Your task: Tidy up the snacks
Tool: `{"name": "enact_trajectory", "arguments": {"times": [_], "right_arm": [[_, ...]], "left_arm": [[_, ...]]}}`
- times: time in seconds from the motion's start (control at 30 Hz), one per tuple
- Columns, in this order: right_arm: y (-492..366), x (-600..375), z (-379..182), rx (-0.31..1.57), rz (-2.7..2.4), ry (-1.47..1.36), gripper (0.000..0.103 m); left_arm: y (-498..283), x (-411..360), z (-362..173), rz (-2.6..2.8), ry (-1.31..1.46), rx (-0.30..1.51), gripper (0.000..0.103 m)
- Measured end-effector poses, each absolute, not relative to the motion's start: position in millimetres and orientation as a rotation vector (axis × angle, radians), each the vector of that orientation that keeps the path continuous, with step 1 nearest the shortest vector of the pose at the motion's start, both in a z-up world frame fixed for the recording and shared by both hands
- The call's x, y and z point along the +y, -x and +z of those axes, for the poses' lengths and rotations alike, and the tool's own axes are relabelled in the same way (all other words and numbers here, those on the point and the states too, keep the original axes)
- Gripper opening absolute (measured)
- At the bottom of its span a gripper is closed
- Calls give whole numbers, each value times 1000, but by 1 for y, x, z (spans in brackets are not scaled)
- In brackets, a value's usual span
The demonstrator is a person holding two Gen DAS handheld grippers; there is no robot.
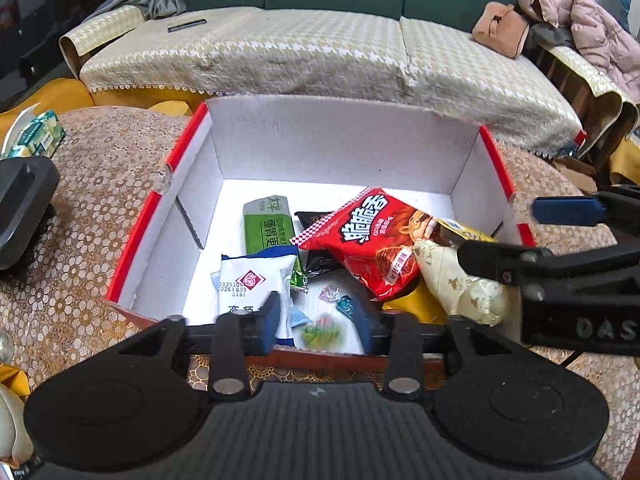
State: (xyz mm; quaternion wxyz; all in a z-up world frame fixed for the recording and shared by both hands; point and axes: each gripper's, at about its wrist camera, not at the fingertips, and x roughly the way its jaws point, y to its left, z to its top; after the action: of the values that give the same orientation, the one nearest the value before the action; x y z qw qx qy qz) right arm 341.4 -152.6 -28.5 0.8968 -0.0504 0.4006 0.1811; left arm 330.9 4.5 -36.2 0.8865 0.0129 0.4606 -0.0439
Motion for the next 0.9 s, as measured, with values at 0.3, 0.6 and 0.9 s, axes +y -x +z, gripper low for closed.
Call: {"name": "enact_trajectory", "arguments": {"times": [0.3,0.6,0.9], "right_arm": [[-314,-162,-5,788,414,71,93],[-279,-174,20,739,468,25,102],[-243,-185,40,675,506,-7,103]], "left_arm": [[-304,5,-8,-78,-22,883,68],[-269,1,19,-92,-35,813,77],[-232,2,40,-108,-15,745,85]]}}
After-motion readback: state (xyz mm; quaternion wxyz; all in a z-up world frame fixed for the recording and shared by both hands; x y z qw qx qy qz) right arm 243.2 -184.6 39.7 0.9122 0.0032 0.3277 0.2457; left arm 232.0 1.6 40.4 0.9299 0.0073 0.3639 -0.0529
